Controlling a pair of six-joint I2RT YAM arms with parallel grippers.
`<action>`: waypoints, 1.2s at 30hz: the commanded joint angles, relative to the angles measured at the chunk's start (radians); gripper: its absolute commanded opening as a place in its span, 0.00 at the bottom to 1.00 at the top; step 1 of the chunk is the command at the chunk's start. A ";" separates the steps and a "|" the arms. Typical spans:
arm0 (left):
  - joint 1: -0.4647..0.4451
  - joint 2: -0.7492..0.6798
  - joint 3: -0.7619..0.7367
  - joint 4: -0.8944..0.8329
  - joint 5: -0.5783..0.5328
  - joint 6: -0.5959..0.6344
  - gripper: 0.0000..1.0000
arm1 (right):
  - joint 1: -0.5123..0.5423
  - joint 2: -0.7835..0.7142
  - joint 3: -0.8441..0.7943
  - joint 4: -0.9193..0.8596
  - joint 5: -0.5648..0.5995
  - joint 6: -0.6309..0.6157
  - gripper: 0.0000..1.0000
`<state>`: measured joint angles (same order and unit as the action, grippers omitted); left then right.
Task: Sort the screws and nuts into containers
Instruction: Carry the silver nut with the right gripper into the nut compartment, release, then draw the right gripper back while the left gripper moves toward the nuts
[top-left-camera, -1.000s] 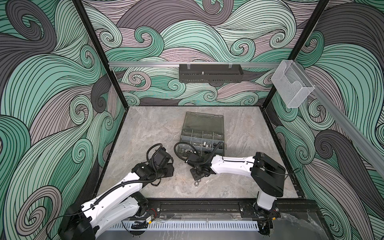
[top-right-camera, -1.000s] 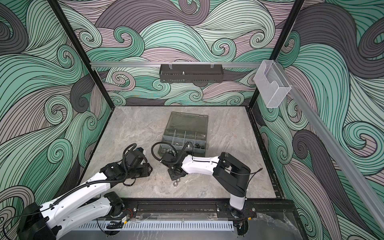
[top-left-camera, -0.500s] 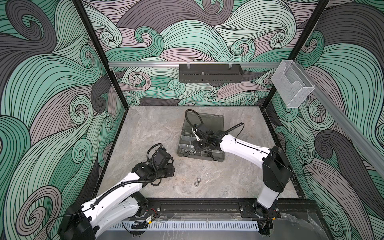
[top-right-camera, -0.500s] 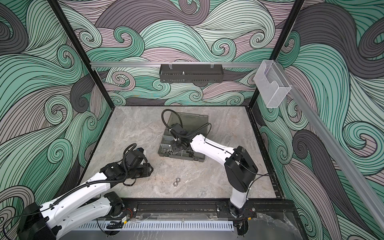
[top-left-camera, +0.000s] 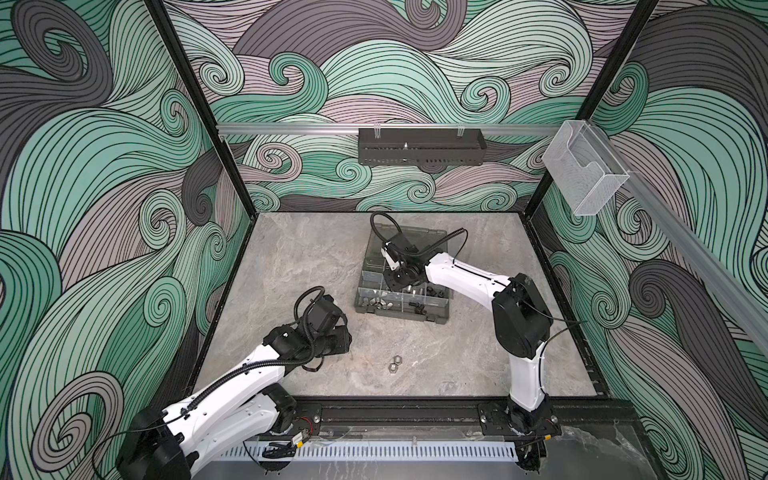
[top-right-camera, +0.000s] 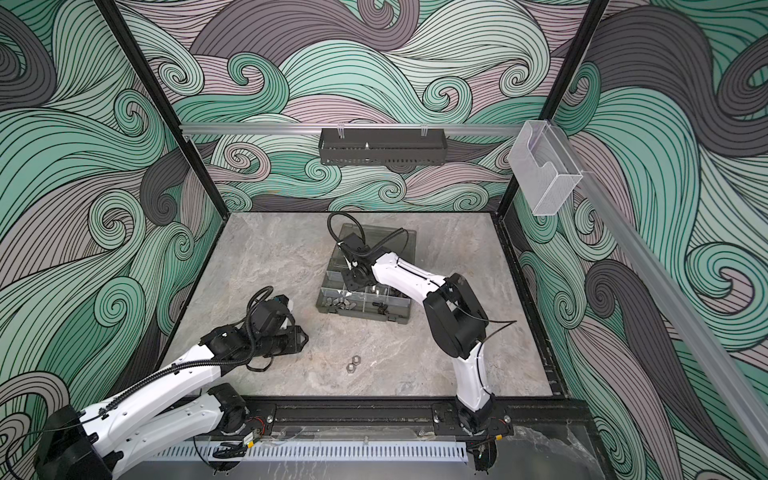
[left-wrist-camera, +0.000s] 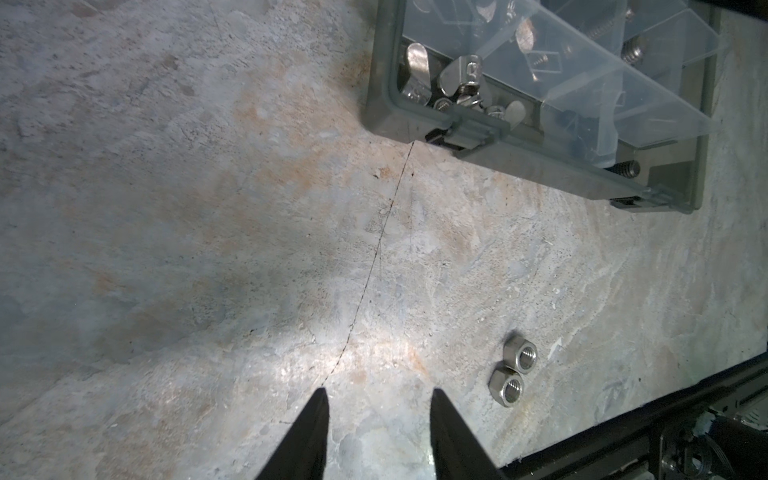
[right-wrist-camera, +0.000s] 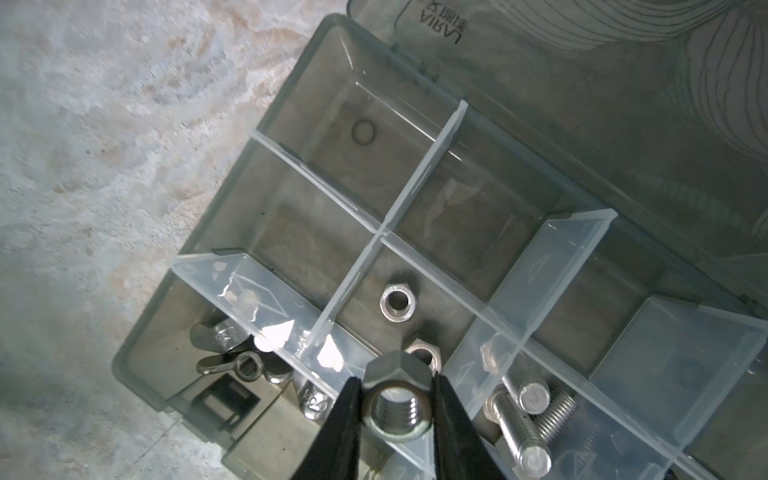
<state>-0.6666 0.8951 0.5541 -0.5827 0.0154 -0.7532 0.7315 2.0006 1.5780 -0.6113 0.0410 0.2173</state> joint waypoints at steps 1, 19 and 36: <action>0.008 -0.004 0.013 -0.008 0.012 -0.014 0.43 | -0.007 -0.003 0.036 -0.018 -0.013 -0.005 0.40; 0.006 0.012 0.015 0.008 0.027 -0.010 0.43 | -0.014 -0.134 -0.034 -0.024 -0.021 -0.002 0.45; -0.052 0.087 0.055 0.005 0.010 0.040 0.43 | -0.027 -0.301 -0.199 0.007 -0.032 0.031 0.46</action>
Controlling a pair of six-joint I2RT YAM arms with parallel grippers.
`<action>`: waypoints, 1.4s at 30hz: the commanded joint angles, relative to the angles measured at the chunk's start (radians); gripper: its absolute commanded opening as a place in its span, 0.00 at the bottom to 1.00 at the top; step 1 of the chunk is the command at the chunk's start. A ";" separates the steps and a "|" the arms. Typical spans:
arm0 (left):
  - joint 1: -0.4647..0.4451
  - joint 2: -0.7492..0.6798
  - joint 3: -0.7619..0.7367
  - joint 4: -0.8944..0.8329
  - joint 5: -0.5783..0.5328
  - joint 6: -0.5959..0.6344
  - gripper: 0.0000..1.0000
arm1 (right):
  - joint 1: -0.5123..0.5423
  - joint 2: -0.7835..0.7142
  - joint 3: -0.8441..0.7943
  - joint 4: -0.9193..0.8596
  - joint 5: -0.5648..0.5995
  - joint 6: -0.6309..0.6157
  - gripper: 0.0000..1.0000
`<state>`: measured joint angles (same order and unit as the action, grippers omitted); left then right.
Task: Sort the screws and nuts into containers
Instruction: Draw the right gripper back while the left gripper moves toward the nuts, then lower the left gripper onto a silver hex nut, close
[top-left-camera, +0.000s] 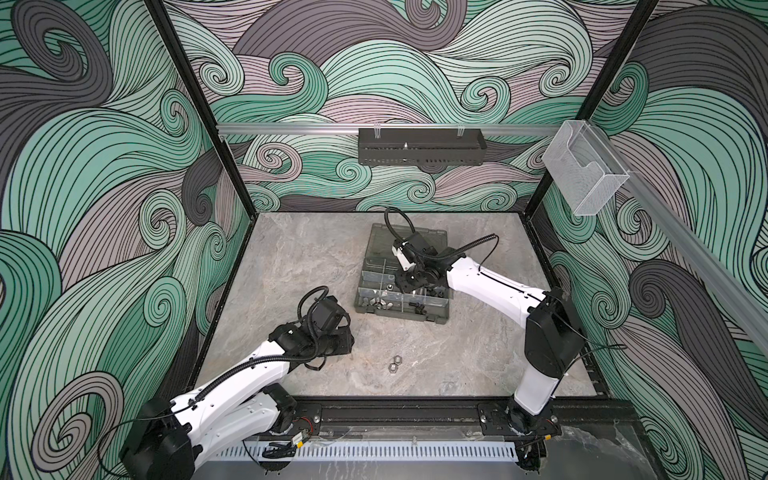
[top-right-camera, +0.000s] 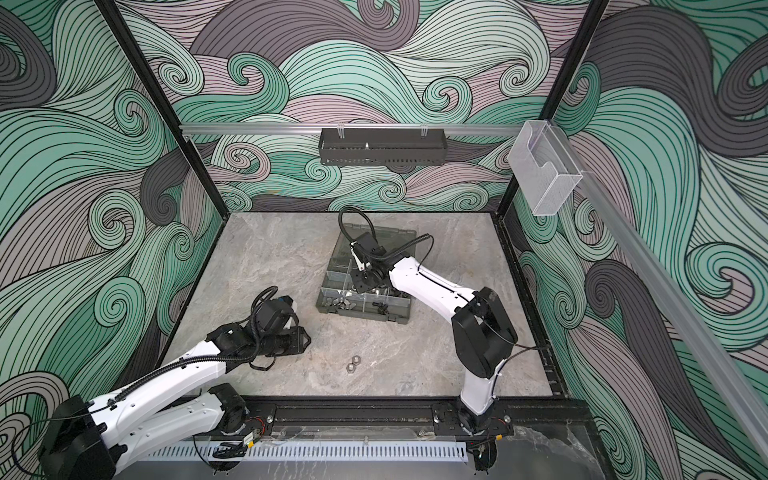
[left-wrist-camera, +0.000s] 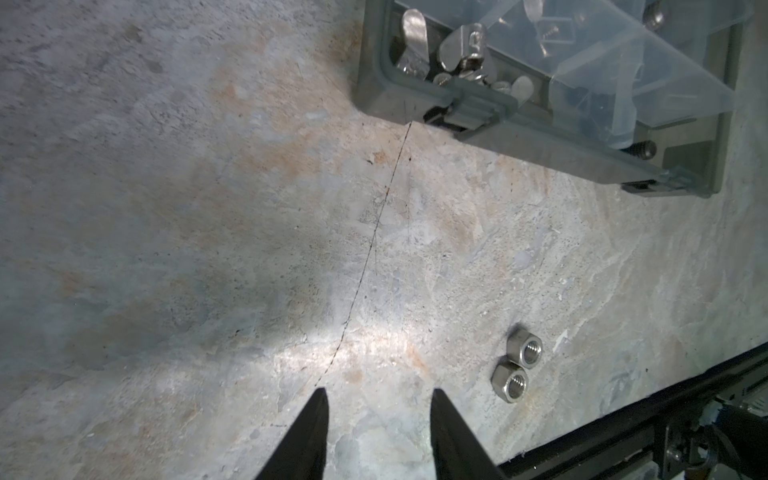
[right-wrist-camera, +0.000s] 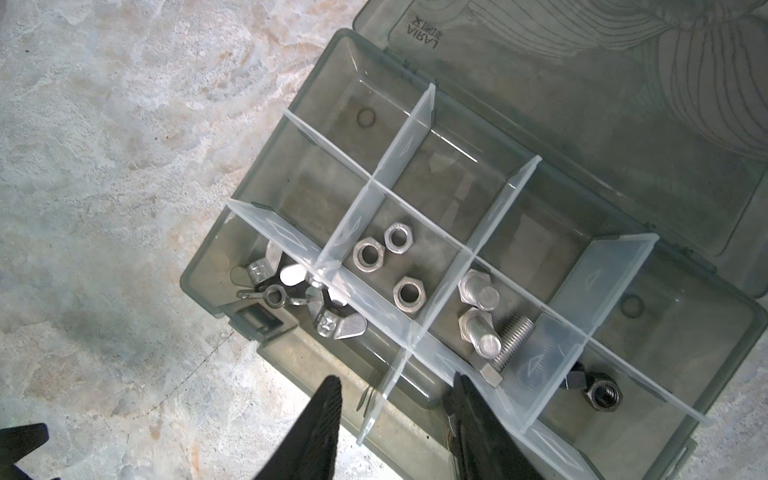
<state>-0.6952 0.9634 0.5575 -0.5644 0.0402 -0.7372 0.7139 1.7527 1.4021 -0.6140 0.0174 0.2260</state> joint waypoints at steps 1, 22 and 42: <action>-0.038 0.030 0.062 -0.017 -0.025 0.028 0.43 | -0.013 -0.076 -0.045 0.012 -0.007 0.025 0.45; -0.306 0.486 0.321 0.032 -0.014 0.007 0.44 | -0.046 -0.651 -0.583 0.019 0.086 0.191 0.49; -0.375 0.753 0.494 -0.026 0.045 0.015 0.44 | -0.048 -0.752 -0.714 0.004 0.106 0.231 0.49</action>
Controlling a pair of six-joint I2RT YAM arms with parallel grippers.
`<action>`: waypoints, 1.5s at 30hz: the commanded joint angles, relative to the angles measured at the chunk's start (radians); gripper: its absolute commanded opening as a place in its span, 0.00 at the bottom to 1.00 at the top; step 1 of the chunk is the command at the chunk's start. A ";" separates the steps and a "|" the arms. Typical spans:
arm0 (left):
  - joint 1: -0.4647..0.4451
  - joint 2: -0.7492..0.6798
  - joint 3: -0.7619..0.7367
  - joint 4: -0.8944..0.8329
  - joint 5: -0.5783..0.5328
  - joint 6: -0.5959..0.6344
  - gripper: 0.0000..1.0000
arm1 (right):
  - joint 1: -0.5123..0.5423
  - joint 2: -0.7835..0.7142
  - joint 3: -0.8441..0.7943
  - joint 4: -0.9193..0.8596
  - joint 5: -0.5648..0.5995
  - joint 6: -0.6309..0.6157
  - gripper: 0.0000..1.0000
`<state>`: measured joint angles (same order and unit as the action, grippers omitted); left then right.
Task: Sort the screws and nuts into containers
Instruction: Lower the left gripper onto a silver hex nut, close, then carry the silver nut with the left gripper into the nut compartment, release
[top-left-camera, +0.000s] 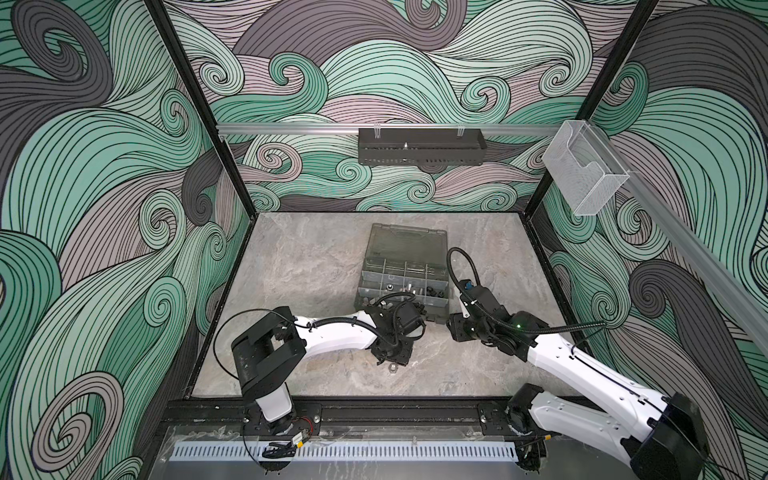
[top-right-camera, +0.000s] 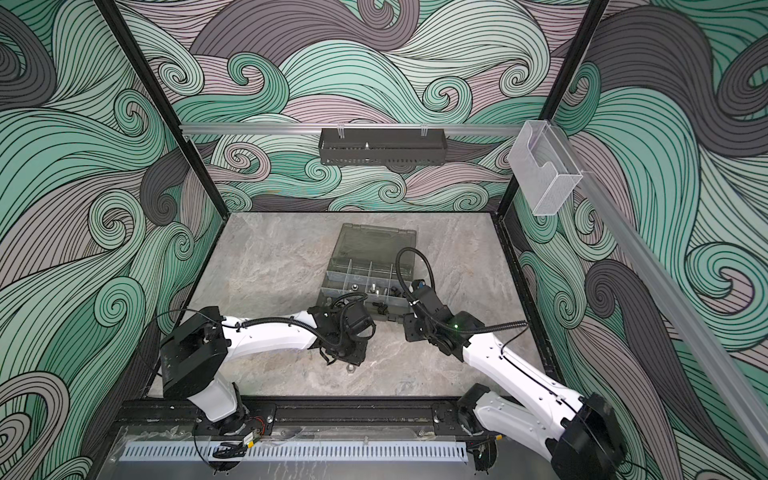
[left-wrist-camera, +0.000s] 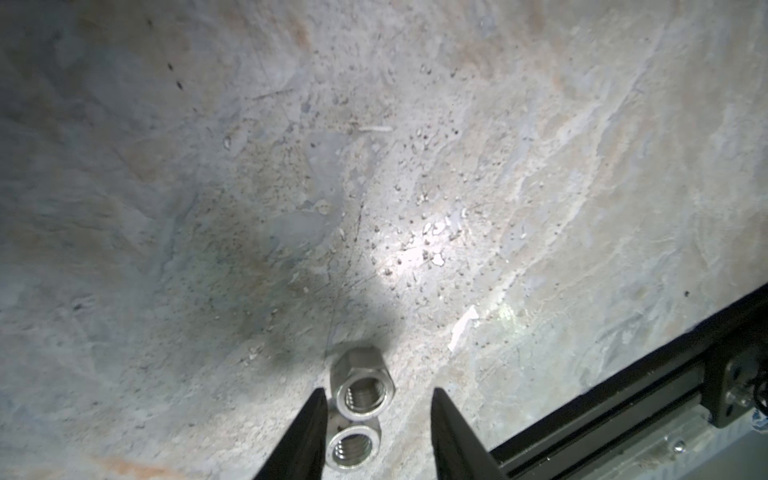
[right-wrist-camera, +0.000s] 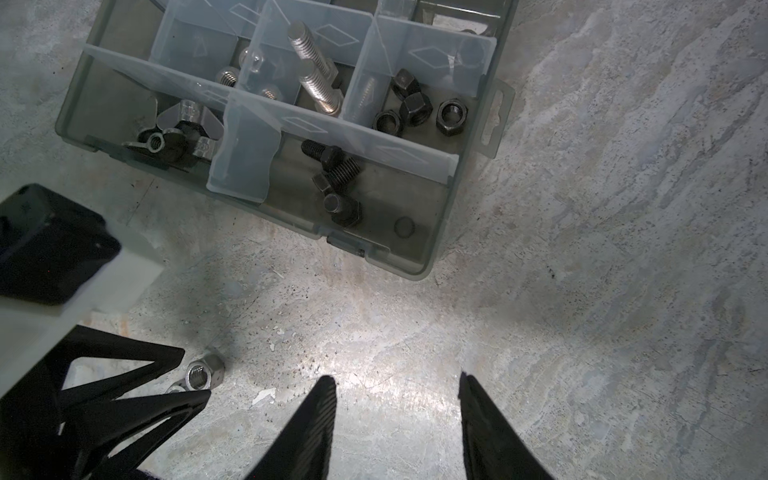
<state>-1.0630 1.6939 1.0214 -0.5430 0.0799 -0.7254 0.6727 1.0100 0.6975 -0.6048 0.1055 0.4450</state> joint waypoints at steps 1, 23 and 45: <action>-0.009 0.027 0.034 -0.055 -0.001 0.003 0.44 | -0.007 -0.011 -0.013 -0.003 0.018 0.012 0.49; -0.025 0.109 0.074 -0.087 -0.011 0.010 0.40 | -0.008 -0.016 -0.042 0.015 0.004 0.020 0.49; -0.029 0.056 0.078 -0.096 -0.105 0.034 0.25 | -0.007 -0.031 -0.046 0.013 0.000 0.035 0.50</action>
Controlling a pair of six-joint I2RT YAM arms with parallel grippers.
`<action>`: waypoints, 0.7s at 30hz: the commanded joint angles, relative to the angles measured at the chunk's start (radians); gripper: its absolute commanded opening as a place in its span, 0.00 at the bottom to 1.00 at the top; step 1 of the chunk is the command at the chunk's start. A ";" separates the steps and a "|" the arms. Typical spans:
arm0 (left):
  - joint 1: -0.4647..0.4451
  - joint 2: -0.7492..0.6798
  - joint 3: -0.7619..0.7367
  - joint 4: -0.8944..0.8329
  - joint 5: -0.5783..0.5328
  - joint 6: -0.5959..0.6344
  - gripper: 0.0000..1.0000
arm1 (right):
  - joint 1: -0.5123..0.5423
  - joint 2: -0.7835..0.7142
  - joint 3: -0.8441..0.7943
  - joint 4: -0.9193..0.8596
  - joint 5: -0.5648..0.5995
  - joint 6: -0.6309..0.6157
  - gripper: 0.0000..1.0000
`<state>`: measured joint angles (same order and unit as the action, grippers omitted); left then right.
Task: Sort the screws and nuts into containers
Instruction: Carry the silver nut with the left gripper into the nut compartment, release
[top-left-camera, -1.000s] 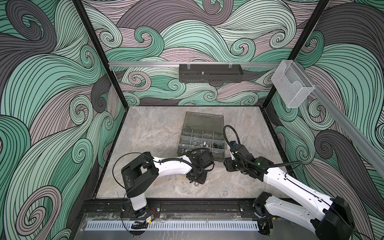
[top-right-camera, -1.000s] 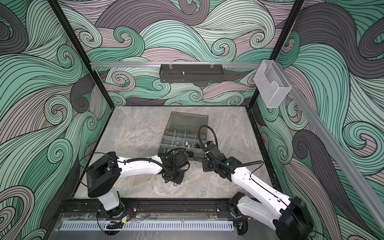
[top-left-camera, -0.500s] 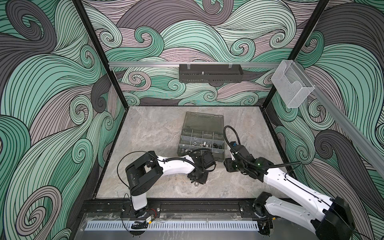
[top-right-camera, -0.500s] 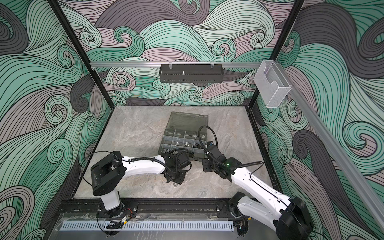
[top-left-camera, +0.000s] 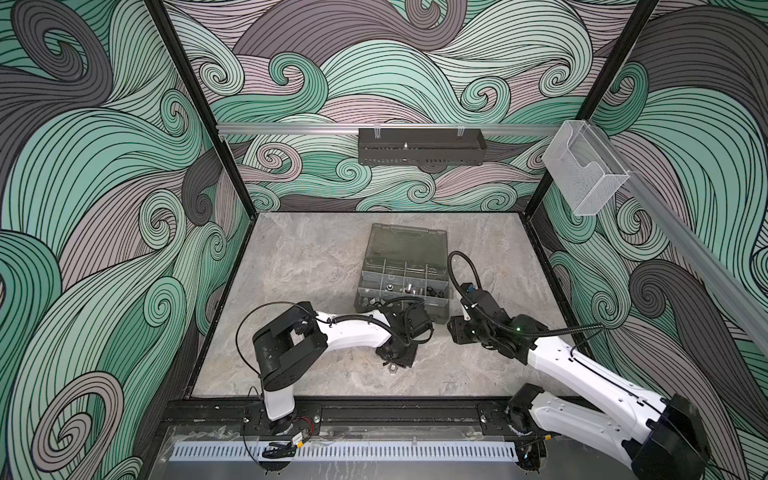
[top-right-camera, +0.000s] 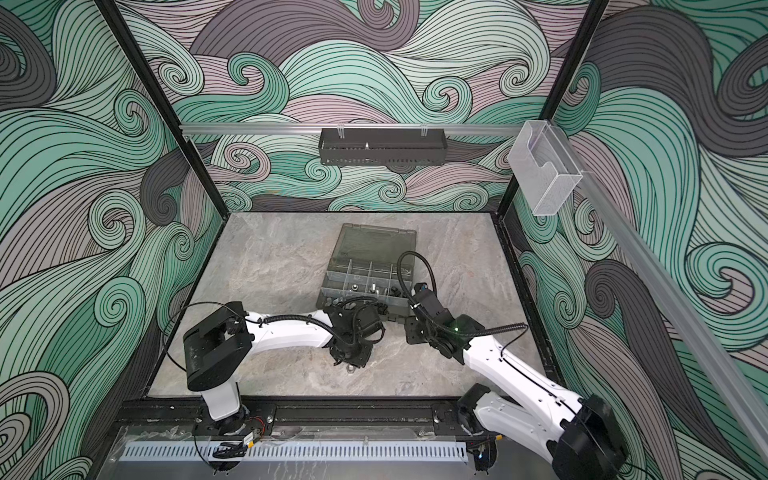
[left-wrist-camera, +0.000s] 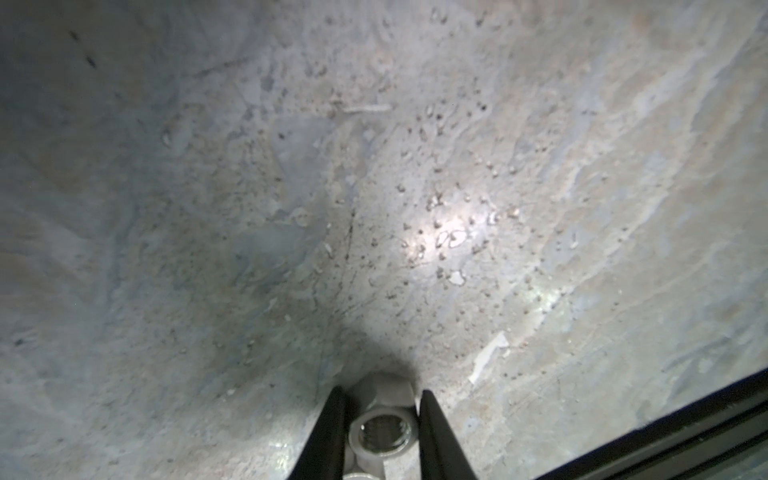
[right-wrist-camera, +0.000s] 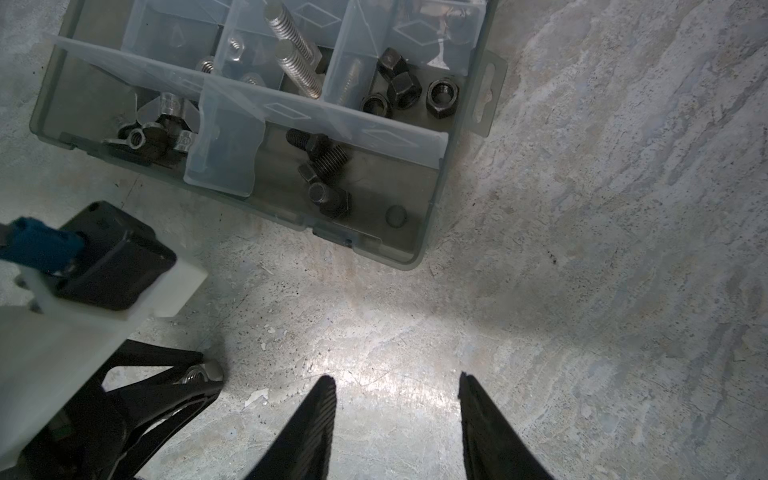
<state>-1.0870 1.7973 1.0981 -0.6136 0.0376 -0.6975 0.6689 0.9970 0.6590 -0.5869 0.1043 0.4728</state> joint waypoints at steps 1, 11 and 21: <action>-0.002 -0.061 0.007 -0.032 -0.077 0.012 0.24 | -0.004 -0.018 -0.007 -0.006 0.003 0.006 0.49; 0.124 -0.109 0.190 -0.127 -0.195 0.194 0.25 | -0.004 -0.041 -0.009 -0.025 0.002 0.014 0.49; 0.310 0.029 0.428 -0.133 -0.183 0.340 0.25 | -0.005 -0.076 -0.018 -0.046 0.002 0.030 0.49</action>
<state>-0.7979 1.7721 1.4685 -0.7113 -0.1322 -0.4236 0.6689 0.9321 0.6552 -0.6067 0.1043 0.4873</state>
